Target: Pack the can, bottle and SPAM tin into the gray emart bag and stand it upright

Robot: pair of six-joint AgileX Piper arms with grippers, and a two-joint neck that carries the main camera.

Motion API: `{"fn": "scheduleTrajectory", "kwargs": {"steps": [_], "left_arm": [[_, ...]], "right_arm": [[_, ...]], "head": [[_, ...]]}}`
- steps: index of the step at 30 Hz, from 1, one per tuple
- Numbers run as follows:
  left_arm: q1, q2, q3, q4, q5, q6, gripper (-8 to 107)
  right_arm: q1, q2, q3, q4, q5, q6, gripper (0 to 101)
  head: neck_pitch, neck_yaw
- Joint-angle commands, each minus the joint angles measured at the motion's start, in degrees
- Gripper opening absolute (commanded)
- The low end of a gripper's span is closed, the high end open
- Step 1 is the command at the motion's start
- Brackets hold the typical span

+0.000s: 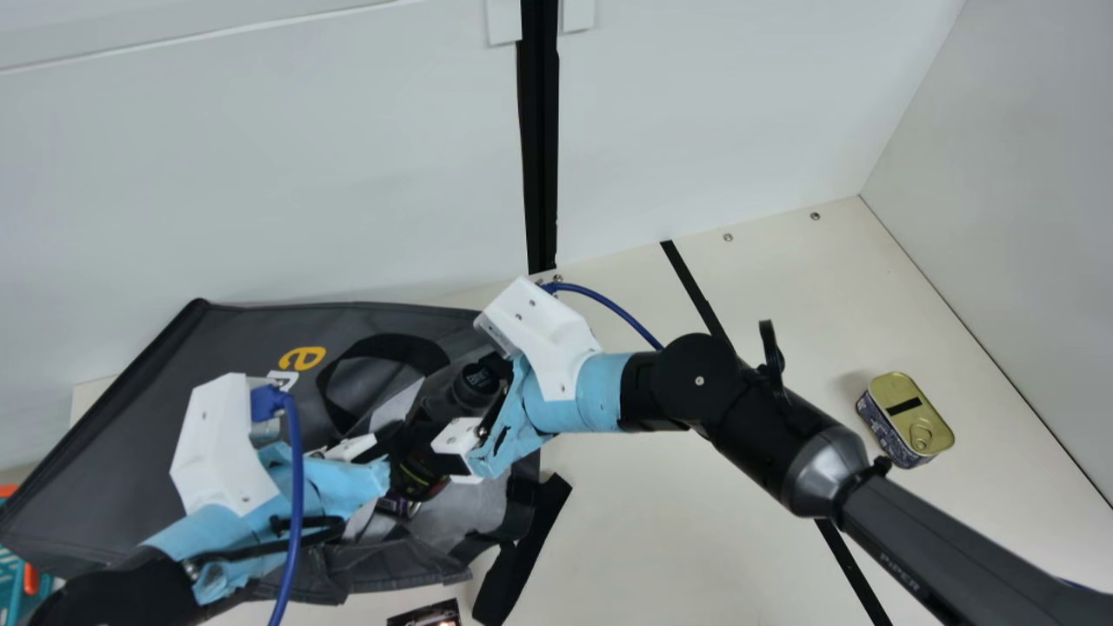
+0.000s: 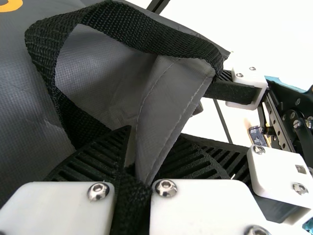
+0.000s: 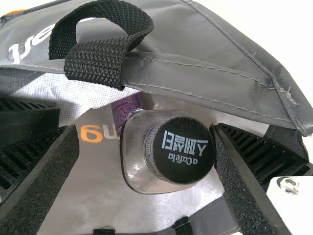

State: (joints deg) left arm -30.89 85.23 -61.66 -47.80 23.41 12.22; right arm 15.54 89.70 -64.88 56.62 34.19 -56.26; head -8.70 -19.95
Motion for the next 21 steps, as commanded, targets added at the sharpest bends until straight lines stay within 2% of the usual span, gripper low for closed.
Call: {"fn": "scheduleTrajectory", "kwargs": {"steps": [1,21], "left_arm": [[0.0,0.0,0.0,0.0,0.0,0.0,-8],[0.0,0.0,0.0,0.0,0.0,0.0,-8]], "right_arm": [[-0.3,-0.2,0.1,-0.4,-0.4,-0.1,95],[-1.6,-5.6,4.3,-3.8,0.8,1.2,95]], "head": [[-1.3,0.0],[-1.3,0.0]]}}
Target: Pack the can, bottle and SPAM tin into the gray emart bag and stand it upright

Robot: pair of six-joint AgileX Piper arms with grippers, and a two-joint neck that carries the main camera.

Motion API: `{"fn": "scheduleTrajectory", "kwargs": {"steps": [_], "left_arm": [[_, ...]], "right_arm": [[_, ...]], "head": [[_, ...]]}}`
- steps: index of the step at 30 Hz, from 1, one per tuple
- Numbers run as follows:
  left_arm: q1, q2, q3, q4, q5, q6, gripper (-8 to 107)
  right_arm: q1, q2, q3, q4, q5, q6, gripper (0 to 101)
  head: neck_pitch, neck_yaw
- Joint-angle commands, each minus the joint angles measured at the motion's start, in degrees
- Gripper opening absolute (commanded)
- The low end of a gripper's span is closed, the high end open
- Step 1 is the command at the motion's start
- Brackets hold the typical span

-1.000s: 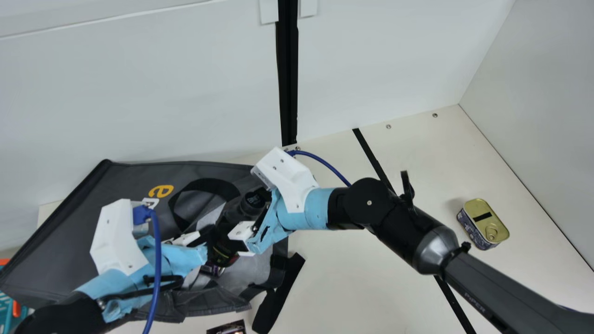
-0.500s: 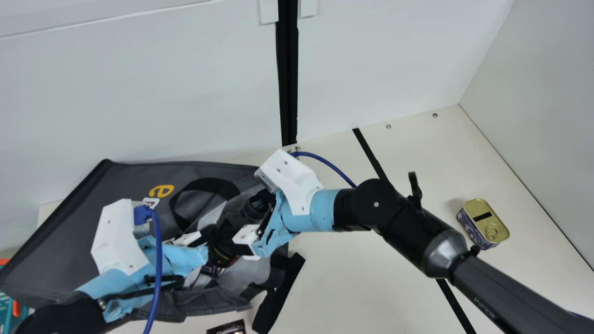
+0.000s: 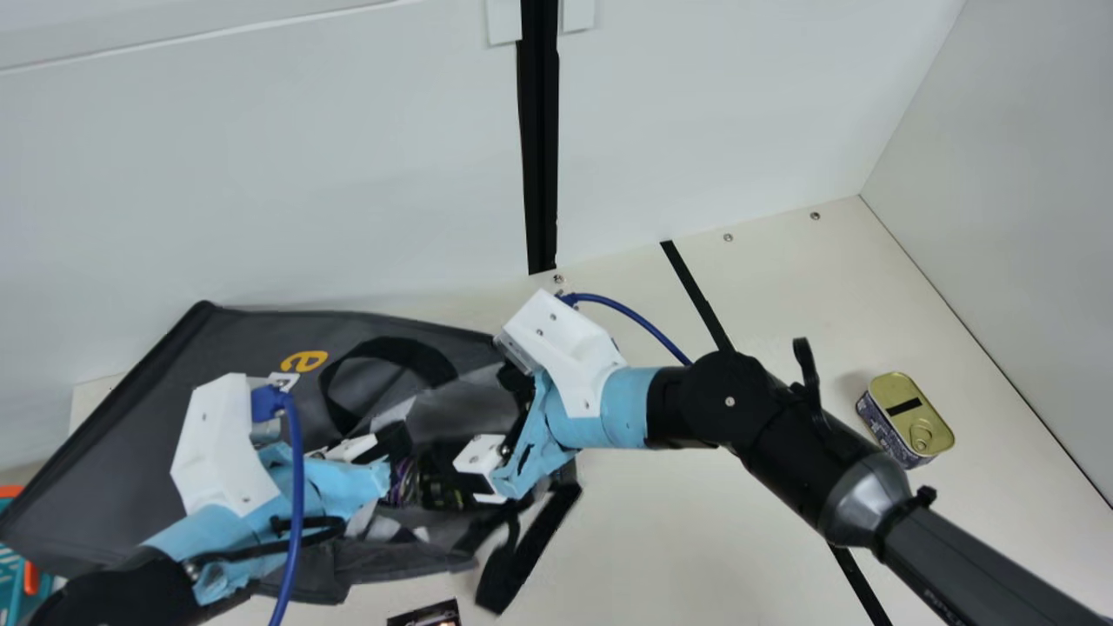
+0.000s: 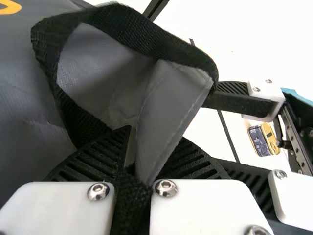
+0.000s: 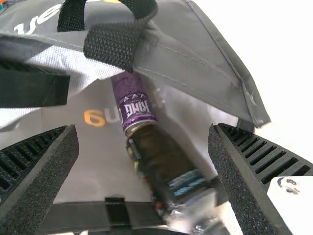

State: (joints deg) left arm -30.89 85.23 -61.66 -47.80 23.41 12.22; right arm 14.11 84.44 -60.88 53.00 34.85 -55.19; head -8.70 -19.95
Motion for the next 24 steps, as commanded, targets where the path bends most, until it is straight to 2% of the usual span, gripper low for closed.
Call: {"fn": "scheduleTrajectory", "kwargs": {"steps": [1,24], "left_arm": [[0.0,0.0,0.0,0.0,0.0,0.0,-8],[0.0,0.0,0.0,0.0,0.0,0.0,-8]], "right_arm": [[-0.3,-0.7,0.5,-0.4,0.2,0.2,95],[-8.5,-12.6,5.2,-2.3,6.2,-0.1,95]], "head": [[-1.3,0.0],[-1.3,0.0]]}}
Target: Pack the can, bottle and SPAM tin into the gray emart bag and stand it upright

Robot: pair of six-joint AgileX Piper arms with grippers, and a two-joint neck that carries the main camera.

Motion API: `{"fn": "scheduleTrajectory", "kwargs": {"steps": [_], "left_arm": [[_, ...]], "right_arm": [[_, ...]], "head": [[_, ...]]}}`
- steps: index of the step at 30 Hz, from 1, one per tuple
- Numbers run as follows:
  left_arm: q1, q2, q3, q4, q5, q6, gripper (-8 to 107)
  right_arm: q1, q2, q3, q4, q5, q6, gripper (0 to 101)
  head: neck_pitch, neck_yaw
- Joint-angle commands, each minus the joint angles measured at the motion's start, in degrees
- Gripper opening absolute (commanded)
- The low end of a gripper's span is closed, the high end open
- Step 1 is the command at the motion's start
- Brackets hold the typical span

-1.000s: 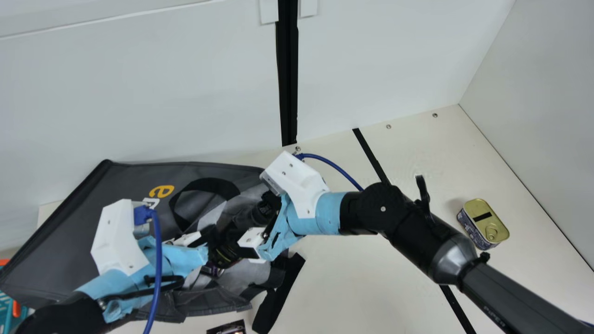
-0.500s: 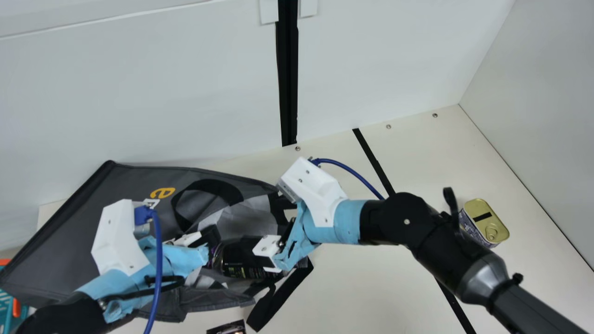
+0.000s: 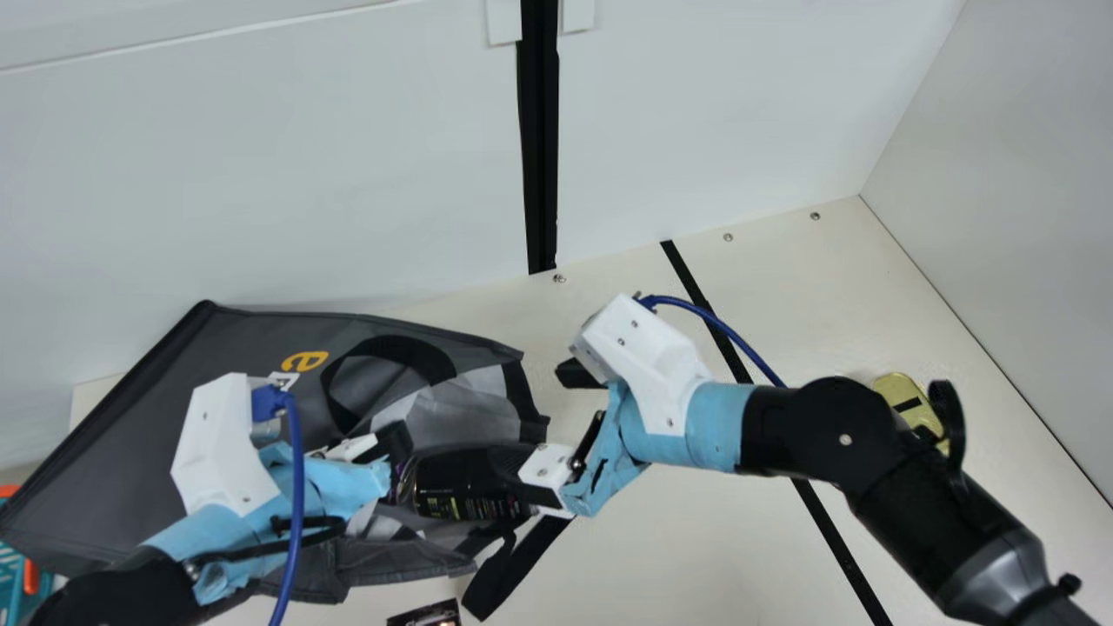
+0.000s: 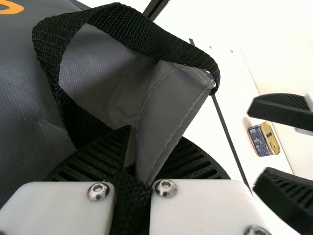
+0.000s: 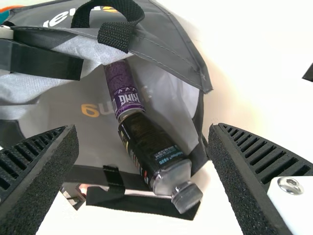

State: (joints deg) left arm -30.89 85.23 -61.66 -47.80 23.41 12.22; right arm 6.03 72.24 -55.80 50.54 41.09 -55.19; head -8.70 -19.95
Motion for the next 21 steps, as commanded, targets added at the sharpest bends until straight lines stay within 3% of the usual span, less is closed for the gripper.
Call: {"fn": "scheduleTrajectory", "kwargs": {"steps": [1,21], "left_arm": [[0.0,0.0,0.0,0.0,0.0,0.0,-8],[0.0,0.0,0.0,0.0,0.0,0.0,-8]], "right_arm": [[-0.8,-0.9,0.2,0.1,0.3,-0.1,95],[-9.9,-10.0,3.0,-3.6,4.0,2.5,95]], "head": [[-1.3,0.0],[-1.3,0.0]]}}
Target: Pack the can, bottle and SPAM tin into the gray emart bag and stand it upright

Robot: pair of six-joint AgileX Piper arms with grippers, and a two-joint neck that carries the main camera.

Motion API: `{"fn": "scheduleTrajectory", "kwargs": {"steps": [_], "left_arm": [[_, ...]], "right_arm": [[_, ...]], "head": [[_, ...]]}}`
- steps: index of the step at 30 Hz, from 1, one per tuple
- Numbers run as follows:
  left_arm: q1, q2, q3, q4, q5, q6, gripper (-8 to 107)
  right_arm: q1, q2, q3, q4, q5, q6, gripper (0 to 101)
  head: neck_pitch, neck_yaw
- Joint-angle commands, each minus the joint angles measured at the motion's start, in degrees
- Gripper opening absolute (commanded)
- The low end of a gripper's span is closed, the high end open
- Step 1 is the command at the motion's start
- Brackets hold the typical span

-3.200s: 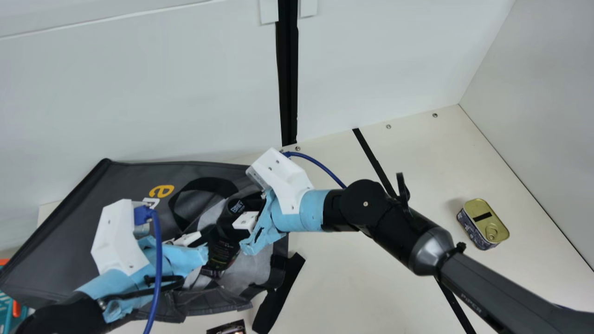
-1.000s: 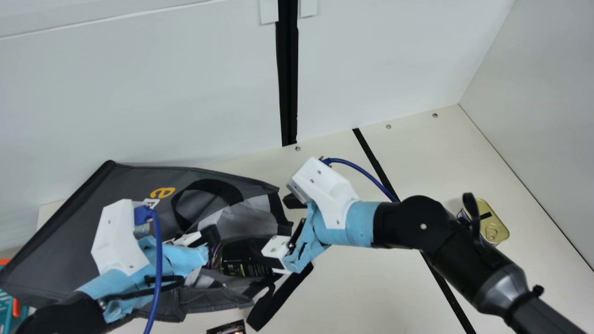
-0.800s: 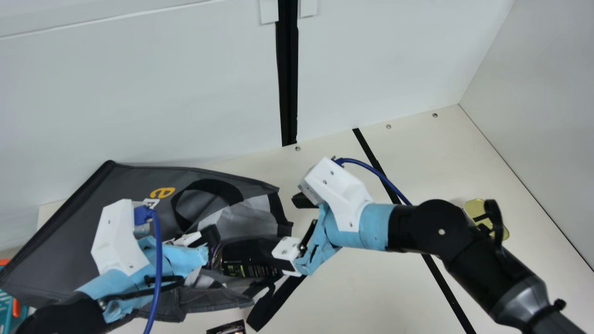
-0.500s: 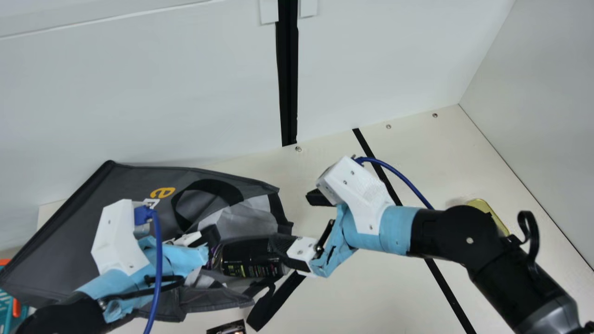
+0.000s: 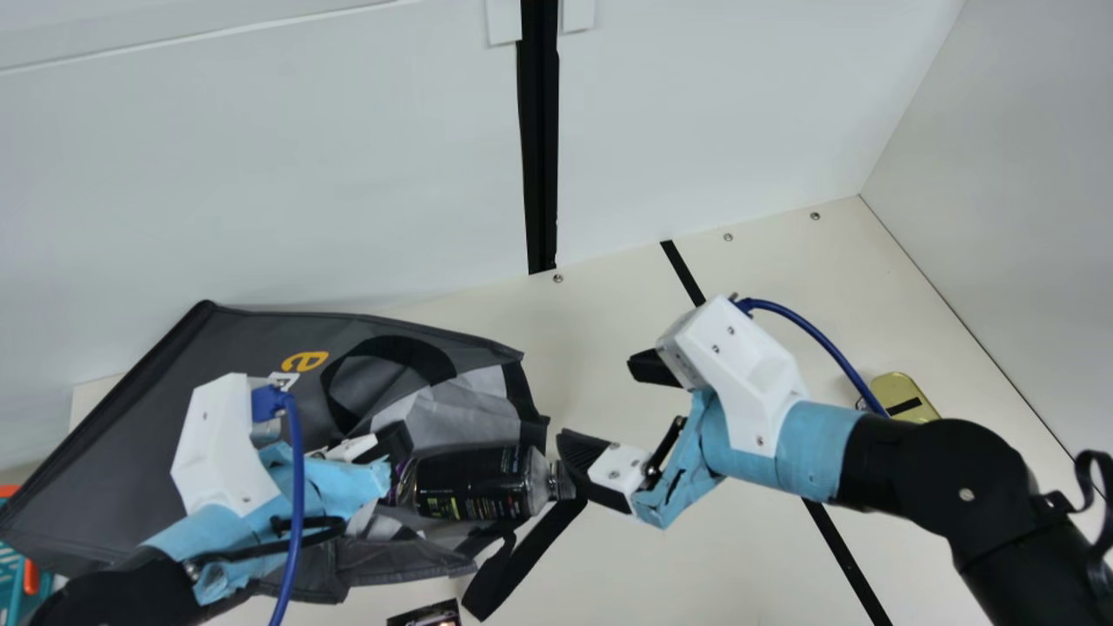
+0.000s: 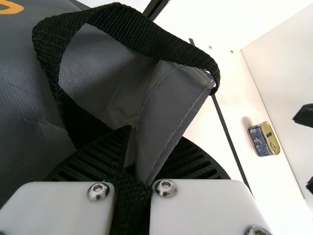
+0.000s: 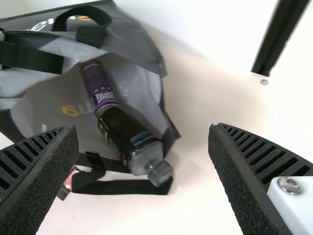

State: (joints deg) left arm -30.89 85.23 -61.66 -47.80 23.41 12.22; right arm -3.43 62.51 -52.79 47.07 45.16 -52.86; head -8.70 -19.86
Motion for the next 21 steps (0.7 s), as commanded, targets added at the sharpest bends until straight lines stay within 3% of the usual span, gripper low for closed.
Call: {"fn": "scheduleTrajectory", "kwargs": {"steps": [1,21], "left_arm": [[0.0,0.0,0.0,0.0,0.0,0.0,-8],[0.0,0.0,0.0,0.0,0.0,0.0,-8]], "right_arm": [[-1.0,-0.7,0.0,-0.5,0.1,0.3,95],[-17.6,-3.5,-1.2,-4.0,6.1,-4.4,95]], "head": [[-1.3,-0.1],[-1.3,-0.1]]}}
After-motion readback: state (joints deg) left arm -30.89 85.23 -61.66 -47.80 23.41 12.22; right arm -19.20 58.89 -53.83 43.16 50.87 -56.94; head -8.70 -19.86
